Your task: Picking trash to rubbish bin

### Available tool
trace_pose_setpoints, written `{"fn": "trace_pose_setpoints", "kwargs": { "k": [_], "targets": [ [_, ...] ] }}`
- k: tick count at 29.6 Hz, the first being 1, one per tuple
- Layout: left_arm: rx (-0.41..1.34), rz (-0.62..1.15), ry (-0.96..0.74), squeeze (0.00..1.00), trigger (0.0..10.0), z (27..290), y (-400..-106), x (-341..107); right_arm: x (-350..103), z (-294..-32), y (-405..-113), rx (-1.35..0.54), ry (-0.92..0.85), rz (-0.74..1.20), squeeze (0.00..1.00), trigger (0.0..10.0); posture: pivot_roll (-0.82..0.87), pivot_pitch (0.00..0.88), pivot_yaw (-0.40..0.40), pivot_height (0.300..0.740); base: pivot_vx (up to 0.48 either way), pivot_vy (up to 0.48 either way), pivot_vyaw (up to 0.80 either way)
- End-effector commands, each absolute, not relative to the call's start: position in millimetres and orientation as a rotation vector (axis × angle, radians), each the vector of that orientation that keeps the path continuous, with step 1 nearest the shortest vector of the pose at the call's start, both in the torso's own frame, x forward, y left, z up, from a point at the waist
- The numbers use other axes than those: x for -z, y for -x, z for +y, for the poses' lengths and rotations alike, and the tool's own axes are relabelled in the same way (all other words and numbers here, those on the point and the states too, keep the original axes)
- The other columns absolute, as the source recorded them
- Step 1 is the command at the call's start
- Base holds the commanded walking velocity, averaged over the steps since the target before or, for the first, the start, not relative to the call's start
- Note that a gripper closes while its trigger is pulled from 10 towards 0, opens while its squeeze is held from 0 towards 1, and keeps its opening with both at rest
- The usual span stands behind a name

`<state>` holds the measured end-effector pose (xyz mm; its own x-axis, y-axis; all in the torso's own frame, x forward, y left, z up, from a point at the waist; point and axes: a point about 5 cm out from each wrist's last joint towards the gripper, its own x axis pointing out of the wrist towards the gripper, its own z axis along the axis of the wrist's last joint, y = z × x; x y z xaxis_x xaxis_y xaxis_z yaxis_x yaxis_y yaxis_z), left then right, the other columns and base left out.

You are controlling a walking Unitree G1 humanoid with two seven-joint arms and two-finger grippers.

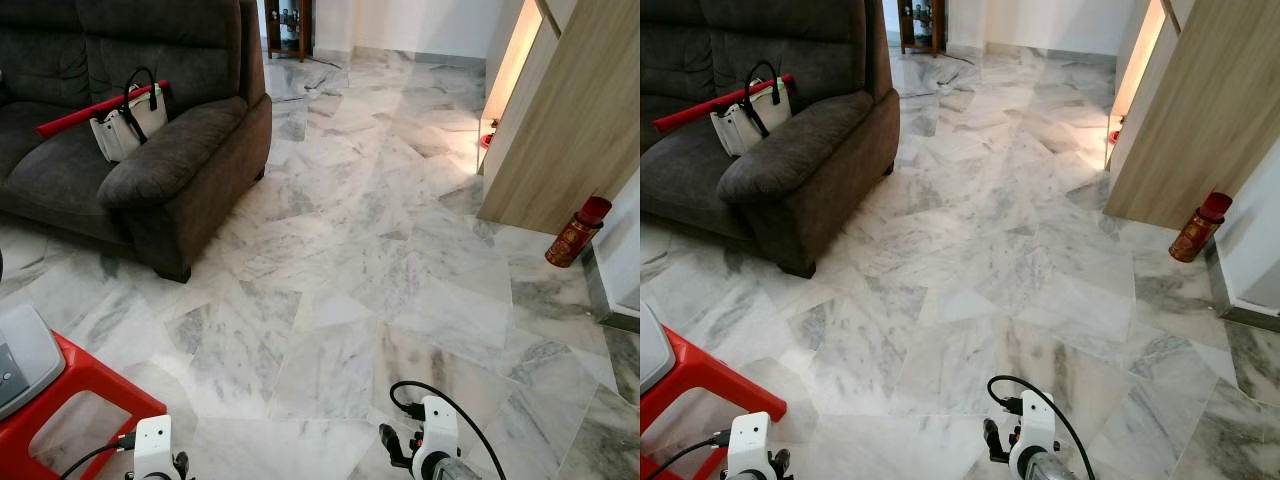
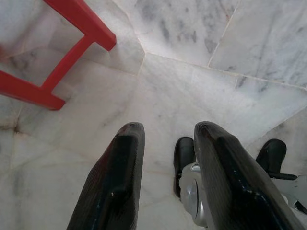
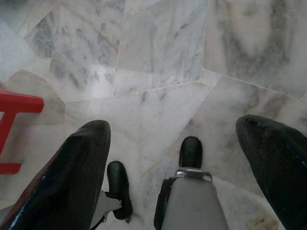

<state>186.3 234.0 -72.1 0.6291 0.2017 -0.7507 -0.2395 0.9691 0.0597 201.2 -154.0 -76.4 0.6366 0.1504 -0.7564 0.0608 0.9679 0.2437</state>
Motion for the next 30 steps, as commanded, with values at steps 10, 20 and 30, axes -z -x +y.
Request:
{"fn": "trace_pose_setpoints", "kwargs": {
  "k": [10,20,30],
  "targets": [
    [-0.286,0.883,0.063,0.0,10.0,237.5,-175.9,76.6,76.6,-157.5,-200.2,-0.046,-0.246,0.877,0.0,10.0,0.07,0.065,-0.028,0.728,0.0,0.0,0.71],
    [-0.292,0.895,0.043,0.0,10.0,239.6,-172.9,77.5,77.9,-154.4,-197.8,-0.06,-0.251,0.884,0.0,10.0,0.07,0.061,-0.025,0.728,0.0,0.0,0.8],
    [-0.294,0.891,0.042,0.0,10.0,240.6,-174.4,76.6,78.0,-153.0,-197.7,-0.07,-0.247,0.885,0.0,10.0,0.07,0.047,-0.024,0.728,0.0,0.0,0.8]
  ]
}}
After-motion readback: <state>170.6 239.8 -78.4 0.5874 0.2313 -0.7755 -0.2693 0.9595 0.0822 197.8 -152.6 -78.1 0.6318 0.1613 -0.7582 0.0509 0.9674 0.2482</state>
